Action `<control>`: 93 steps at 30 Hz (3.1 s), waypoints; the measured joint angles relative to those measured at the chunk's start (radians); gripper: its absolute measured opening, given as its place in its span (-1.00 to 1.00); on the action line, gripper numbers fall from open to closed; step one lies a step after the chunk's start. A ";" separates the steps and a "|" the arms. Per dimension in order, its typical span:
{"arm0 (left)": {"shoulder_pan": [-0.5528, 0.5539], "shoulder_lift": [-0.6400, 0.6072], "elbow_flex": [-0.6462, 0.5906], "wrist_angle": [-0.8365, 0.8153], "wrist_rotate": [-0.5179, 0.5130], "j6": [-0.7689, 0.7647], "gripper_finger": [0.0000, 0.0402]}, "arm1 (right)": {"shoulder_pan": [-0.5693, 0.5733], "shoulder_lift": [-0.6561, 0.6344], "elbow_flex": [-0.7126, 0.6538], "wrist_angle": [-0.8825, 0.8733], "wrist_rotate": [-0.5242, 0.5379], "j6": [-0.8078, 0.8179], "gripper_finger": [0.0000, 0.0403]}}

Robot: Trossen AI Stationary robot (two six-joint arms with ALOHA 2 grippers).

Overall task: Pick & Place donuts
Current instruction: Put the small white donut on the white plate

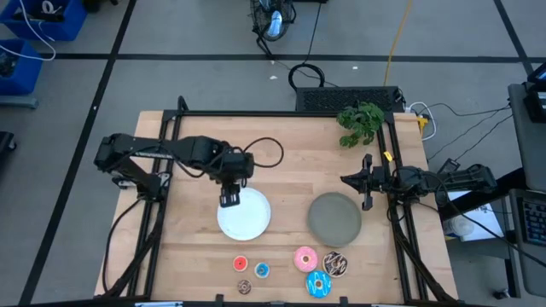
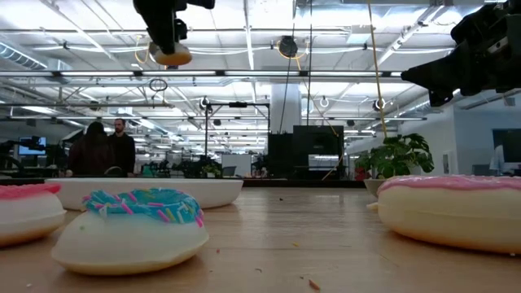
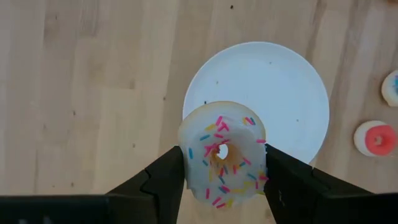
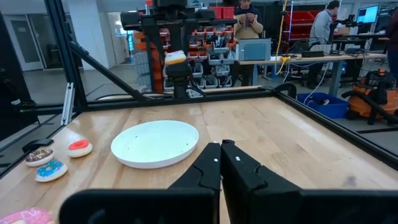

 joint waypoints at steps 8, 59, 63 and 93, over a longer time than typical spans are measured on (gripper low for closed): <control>0.002 0.000 -0.004 0.004 -0.008 0.010 -0.02 | 0.000 0.000 0.000 0.000 0.000 -0.004 -1.00; -0.038 0.211 -0.395 0.439 0.013 0.079 -0.02 | 0.000 0.002 0.000 0.001 0.001 -0.011 -1.00; -0.038 0.211 -0.395 0.446 0.019 0.088 -0.02 | 0.000 0.002 0.000 0.001 0.001 -0.011 -1.00; -0.029 0.211 -0.468 0.485 0.089 0.167 0.28 | 0.000 0.002 0.000 0.001 0.000 -0.014 -1.00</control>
